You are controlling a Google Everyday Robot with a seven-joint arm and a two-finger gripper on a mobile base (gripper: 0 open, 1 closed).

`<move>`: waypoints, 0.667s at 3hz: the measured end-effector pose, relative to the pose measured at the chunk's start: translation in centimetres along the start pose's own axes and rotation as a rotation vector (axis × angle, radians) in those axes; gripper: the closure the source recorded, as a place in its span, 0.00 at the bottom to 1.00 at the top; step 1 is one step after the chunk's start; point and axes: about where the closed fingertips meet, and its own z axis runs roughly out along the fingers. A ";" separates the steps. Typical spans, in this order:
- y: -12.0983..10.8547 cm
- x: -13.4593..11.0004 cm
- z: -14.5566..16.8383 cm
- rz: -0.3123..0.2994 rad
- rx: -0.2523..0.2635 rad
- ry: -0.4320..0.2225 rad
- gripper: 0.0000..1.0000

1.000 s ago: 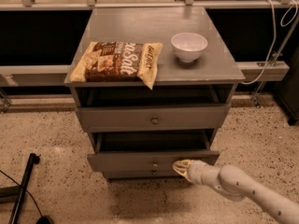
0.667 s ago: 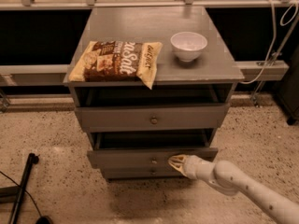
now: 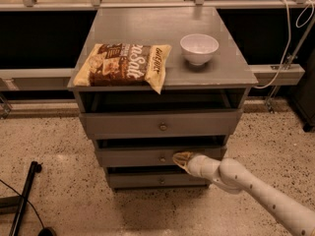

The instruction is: Close middle drawer

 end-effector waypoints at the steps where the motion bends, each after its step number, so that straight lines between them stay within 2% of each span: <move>1: 0.4 1.4 -2.5 -0.017 0.006 0.016 1.00; 2: 1.7 3.0 -7.1 -0.082 -0.060 0.011 1.00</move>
Offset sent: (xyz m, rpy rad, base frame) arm -0.1117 -0.0969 0.0019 -0.0860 -0.0049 0.2546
